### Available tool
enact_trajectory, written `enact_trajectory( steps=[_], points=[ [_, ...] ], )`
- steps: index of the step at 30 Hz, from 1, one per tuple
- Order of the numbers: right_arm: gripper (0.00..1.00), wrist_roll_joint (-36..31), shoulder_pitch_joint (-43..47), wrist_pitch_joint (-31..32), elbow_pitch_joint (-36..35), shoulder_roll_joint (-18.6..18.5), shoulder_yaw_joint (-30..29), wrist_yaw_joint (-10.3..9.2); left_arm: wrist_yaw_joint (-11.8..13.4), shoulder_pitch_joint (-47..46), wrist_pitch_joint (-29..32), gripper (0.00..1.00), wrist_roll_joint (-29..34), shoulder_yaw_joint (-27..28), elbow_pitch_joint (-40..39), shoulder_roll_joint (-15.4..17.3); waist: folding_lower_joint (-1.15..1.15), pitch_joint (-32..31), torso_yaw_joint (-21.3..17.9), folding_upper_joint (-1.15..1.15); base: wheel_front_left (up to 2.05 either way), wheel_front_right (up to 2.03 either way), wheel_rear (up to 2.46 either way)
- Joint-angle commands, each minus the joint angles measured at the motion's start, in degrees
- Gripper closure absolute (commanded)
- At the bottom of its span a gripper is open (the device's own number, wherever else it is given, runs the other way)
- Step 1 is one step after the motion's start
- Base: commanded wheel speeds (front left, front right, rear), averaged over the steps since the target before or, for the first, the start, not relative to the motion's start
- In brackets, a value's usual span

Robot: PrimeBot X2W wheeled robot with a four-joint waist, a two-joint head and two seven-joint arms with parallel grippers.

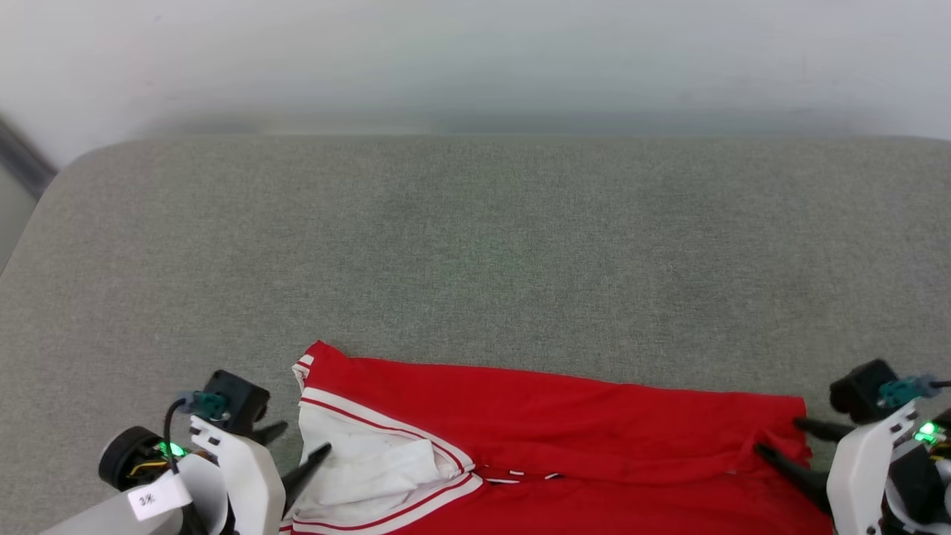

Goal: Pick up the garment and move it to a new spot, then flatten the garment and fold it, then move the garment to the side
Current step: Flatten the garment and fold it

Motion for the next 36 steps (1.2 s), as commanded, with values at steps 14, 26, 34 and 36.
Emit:
enact_trajectory(
  steps=[14,26,34,36],
  points=[
    [0.0,4.21,7.93,0.86,-6.72,-1.44,-18.58,-0.04,18.98,6.45,-21.1,0.0,7.6,11.8,-3.0,-2.44,0.01,-0.82,0.36,0.0,0.0,0.0,0.0],
    [0.0,16.49,14.28,11.31,-0.41,3.5,-26.48,-0.03,21.33,17.32,-21.44,0.0,25.88,31.04,-5.71,-14.17,0.01,1.69,2.71,0.0,0.0,0.0,0.0],
    [0.0,20.32,16.07,16.44,3.09,7.28,-24.72,-0.03,17.99,21.63,-21.39,0.0,34.94,38.95,-5.68,-21.24,0.01,3.28,4.47,0.0,0.0,0.0,0.0],
    [0.0,21.56,16.52,18.03,3.17,8.3,-23.62,-0.03,16.63,22.5,-21.39,0.0,37.0,40.68,-5.23,-23.07,0.01,3.67,4.76,0.0,0.0,0.0,0.0]
  ],
)
